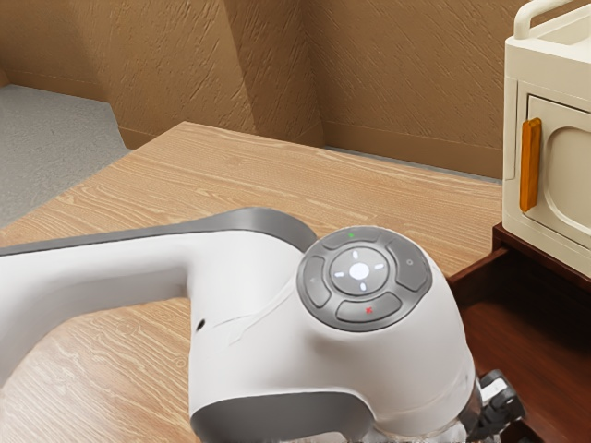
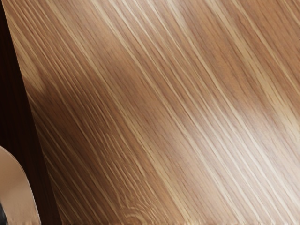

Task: Pull the drawer handle with one arm to open the drawer

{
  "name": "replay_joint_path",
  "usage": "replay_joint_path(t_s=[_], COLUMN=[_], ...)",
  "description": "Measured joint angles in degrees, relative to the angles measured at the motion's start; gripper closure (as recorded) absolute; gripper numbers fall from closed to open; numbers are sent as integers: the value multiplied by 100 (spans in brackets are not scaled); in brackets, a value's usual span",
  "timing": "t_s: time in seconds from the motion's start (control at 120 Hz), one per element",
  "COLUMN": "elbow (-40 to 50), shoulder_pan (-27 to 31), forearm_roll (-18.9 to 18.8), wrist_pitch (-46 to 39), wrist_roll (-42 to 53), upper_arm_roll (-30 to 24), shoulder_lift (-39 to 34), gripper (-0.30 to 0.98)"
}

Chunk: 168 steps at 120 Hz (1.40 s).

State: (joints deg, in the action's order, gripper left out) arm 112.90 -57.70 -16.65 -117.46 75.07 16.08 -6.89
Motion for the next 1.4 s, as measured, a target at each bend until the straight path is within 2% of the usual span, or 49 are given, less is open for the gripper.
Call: replay_joint_path(t_s=[0.3, 0.608, 0.767, 0.867, 0.9, 0.958, 1.033, 1.083, 1.167, 1.4], elbow=[153, 293, -753, -1610, -1804, -1956, -2004, -2005, -2006, -1968], shoulder_pan=[2, -5, 202, 449, 795, 1970, 3469, 4082, 4379, 4414], forearm_roll=[-119, -221, -226, -195, -162, 47, 251, 332, 413, 661], wrist_pitch=[45, 103, 749, 1363, 1541, 1809, 2136, 2314, 2535, 3048], wrist_roll=[-92, -180, -251, -381, -432, -525, -710, -859, -1120, -1720], upper_arm_roll=[3, -21, 30, 495, 570, 374, -113, -373, -492, -520], shoulder_lift=[-192, -786, -960, -961, -951, -935, -875, -837, -767, -486], gripper=[1, 0, 0, 0, 0, 0, 0, 0, 0, 0])
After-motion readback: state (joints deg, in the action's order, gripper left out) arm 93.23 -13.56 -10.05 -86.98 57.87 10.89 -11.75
